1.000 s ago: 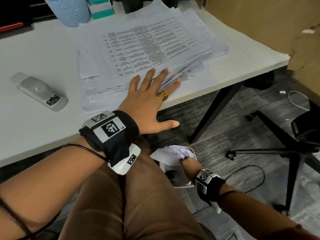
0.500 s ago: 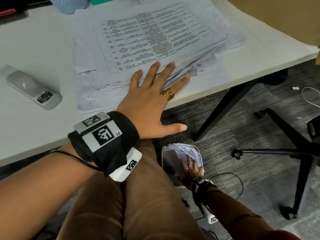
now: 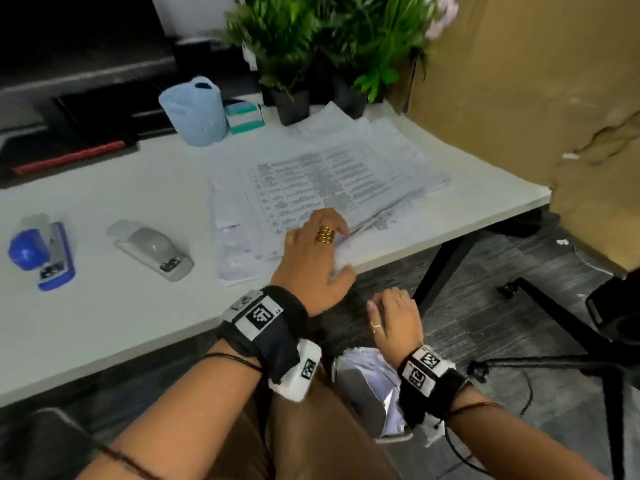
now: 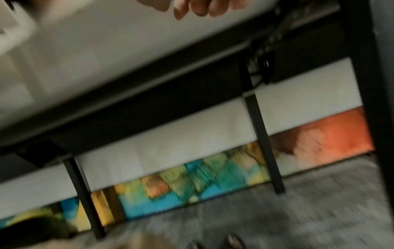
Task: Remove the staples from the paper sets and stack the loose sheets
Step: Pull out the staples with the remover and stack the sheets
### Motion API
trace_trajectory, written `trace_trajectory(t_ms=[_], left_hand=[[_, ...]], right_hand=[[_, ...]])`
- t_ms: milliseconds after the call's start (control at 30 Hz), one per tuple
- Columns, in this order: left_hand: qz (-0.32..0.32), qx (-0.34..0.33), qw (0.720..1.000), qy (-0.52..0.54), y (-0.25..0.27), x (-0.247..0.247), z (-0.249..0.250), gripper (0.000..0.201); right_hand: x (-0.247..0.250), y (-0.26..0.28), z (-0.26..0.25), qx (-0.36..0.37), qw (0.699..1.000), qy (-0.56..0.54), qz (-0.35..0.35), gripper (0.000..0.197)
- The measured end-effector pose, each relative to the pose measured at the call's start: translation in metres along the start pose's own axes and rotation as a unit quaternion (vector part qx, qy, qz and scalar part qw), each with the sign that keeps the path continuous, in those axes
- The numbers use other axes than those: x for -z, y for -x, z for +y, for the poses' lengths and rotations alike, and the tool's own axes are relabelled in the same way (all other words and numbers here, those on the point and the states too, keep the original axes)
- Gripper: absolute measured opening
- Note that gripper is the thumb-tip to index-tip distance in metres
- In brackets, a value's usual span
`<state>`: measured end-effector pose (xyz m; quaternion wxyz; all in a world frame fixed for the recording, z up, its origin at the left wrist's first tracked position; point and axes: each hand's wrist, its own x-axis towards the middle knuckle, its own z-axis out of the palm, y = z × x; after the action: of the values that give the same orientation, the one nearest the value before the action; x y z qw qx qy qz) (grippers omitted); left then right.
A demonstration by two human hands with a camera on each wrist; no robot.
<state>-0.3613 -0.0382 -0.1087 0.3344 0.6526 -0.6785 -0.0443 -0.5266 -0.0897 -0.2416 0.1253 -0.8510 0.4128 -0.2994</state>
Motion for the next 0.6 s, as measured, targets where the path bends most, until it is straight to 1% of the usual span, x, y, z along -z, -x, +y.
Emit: trace_trajectory(t_ms=[33, 67, 100, 133, 167, 233, 267, 300, 367, 433, 500, 533, 567, 600], left_hand=[[0.054, 0.018, 0.997, 0.047, 0.001, 0.003, 0.001, 0.037], [0.104, 0.038, 0.992, 0.065, 0.001, 0.002, 0.001, 0.039], [0.14, 0.062, 0.987, 0.048, 0.002, 0.001, 0.0, 0.043], [0.147, 0.086, 0.985, 0.002, 0.003, 0.002, -0.001, 0.048], [0.116, 0.114, 0.985, -0.055, 0.004, 0.005, -0.001, 0.054], [0.007, 0.163, 0.973, -0.164, 0.006, 0.013, -0.001, 0.056], [-0.023, 0.162, 0.964, -0.208, 0.006, 0.018, -0.002, 0.052], [-0.04, 0.147, 0.957, -0.248, 0.007, 0.022, -0.002, 0.048], [-0.048, 0.095, 0.947, -0.302, 0.009, 0.034, 0.0, 0.035], [-0.031, 0.076, 0.943, -0.323, 0.011, 0.044, 0.003, 0.018], [-0.034, 0.079, 0.945, -0.316, 0.017, 0.051, 0.005, 0.024], [-0.045, 0.09, 0.945, -0.31, 0.02, 0.052, 0.006, 0.021], [-0.046, 0.091, 0.946, -0.308, 0.023, 0.054, 0.009, 0.019], [-0.032, 0.081, 0.951, -0.296, 0.027, 0.056, 0.012, 0.019]], right_hand=[[0.016, -0.01, -0.015, 0.005, 0.999, -0.034, 0.037, 0.029], [0.029, -0.019, -0.027, 0.012, 0.995, -0.07, 0.07, 0.029], [0.042, -0.027, -0.038, 0.025, 0.989, -0.101, 0.103, 0.027], [0.055, -0.034, -0.05, 0.045, 0.982, -0.121, 0.137, 0.026], [0.066, -0.042, -0.061, 0.06, 0.977, -0.13, 0.16, 0.024], [0.08, -0.059, -0.074, 0.061, 0.978, -0.114, 0.166, 0.025], [0.084, -0.067, -0.078, 0.054, 0.982, -0.087, 0.156, 0.028], [0.086, -0.074, -0.082, 0.046, 0.987, -0.055, 0.141, 0.032], [0.084, -0.081, -0.088, 0.022, 0.994, 0.004, 0.11, 0.041], [0.079, -0.083, -0.092, -0.017, 0.997, 0.01, 0.079, 0.051], [0.077, -0.083, -0.095, -0.056, 0.996, -0.025, 0.064, 0.058], [0.079, -0.086, -0.098, -0.078, 0.993, -0.055, 0.066, 0.058], [0.083, -0.089, -0.1, -0.111, 0.988, -0.092, 0.064, 0.058], [0.086, -0.091, -0.102, -0.156, 0.978, -0.128, 0.056, 0.059]])
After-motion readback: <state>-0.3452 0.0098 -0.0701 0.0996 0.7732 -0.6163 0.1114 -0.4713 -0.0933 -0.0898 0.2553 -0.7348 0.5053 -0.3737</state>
